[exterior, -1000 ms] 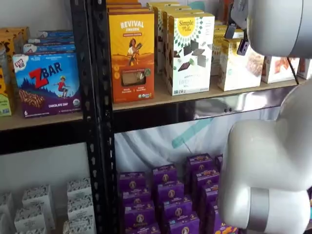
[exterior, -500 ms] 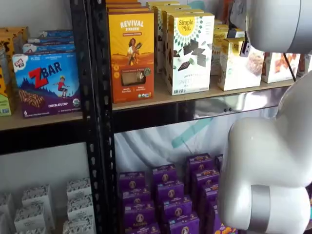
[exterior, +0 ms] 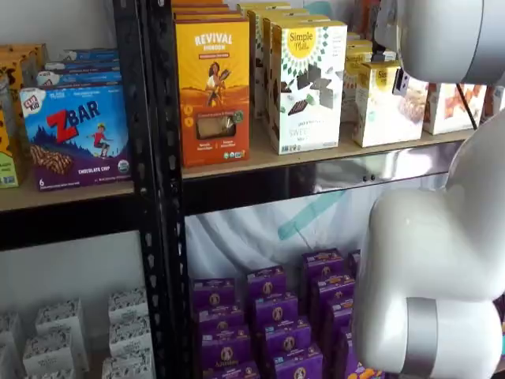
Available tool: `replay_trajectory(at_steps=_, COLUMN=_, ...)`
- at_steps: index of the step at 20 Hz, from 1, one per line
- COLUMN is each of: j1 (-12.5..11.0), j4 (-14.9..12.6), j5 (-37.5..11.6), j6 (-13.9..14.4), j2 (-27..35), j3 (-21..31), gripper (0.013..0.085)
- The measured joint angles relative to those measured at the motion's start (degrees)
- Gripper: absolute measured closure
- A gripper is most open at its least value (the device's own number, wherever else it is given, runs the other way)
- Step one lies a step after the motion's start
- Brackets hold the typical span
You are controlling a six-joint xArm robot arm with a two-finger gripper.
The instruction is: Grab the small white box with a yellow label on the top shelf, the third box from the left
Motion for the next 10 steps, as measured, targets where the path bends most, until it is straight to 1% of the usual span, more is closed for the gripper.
replay_trajectory(at_steps=7, j1=-0.23, j4=-0.02, j5=0.08, j6=-0.23, j2=-0.16, j3=0.14, gripper=0.013)
replay_trajectory(at_steps=9, j1=-0.23, j4=-0.07, j5=-0.04, j6=-0.23, j2=-0.31, j3=0.31, gripper=0.021)
replay_trajectory(at_steps=10, j1=-0.22, j4=-0.07, j5=-0.12, j6=-0.23, j2=-0.38, j3=0.4, gripper=0.021)
